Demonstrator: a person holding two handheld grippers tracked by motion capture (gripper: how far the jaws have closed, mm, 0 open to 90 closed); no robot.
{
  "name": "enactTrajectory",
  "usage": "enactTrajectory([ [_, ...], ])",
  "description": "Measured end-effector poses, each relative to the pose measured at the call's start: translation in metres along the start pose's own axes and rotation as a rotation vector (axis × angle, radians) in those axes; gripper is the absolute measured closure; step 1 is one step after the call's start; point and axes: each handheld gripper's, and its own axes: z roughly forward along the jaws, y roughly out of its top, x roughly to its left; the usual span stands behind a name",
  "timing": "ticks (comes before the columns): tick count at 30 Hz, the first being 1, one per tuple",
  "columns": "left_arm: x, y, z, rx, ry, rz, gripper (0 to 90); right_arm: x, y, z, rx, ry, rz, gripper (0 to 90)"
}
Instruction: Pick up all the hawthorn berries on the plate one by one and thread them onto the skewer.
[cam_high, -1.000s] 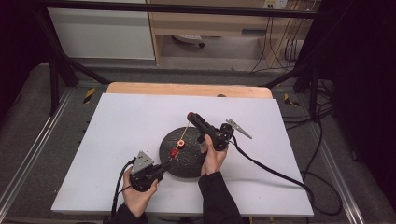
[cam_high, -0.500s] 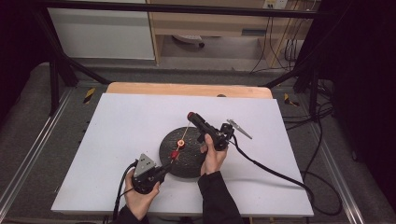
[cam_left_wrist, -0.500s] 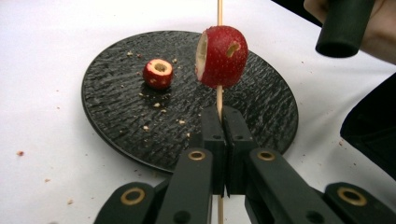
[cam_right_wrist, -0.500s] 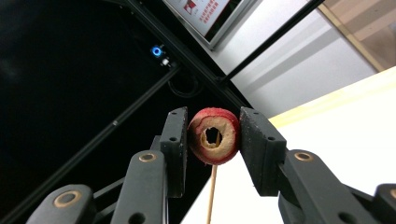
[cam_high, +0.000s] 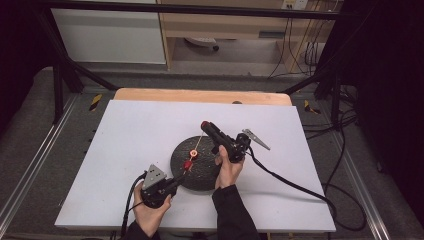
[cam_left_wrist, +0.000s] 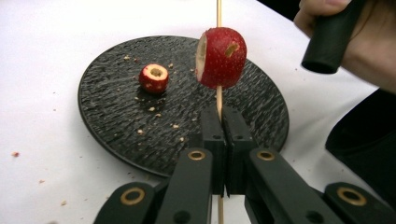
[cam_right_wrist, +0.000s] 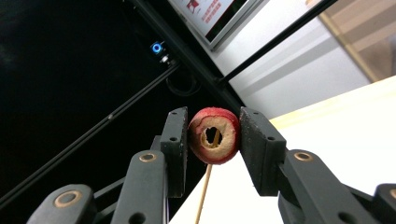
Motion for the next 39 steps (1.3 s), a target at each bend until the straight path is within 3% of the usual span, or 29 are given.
enactTrajectory([
  [5, -0.001, -0.003, 0.002, 0.010, -0.003, 0.002, 89.0, -0.003, -0.001, -0.001, -0.036, -0.006, -0.014, 64.1],
  [8, 0.000, -0.002, 0.002, -0.009, -0.005, -0.009, 89.0, -0.003, -0.001, -0.001, -0.026, 0.003, -0.002, 64.0],
  [14, -0.003, -0.002, 0.006, -0.002, -0.004, 0.000, 89.1, -0.002, -0.001, -0.002, -0.014, 0.017, 0.021, 64.0],
  [18, -0.002, -0.001, 0.003, -0.032, 0.005, 0.003, 89.1, -0.003, 0.001, -0.005, -0.025, 0.014, 0.039, 64.1],
  [22, -0.004, -0.003, 0.004, -0.023, 0.004, 0.011, 89.0, -0.004, -0.001, -0.004, -0.044, 0.013, 0.069, 64.1],
  [24, -0.004, -0.004, 0.005, -0.016, 0.008, 0.016, 89.1, -0.005, -0.002, -0.003, -0.030, 0.016, 0.090, 64.1],
  [30, 0.007, 0.001, 0.000, -0.016, 0.018, 0.036, 89.0, -0.006, 0.000, -0.003, 0.030, 0.026, 0.089, 64.2],
  [39, 0.007, 0.014, 0.009, -0.003, 0.005, 0.028, 89.1, -0.006, -0.009, -0.003, 0.095, 0.037, 0.095, 64.1],
])
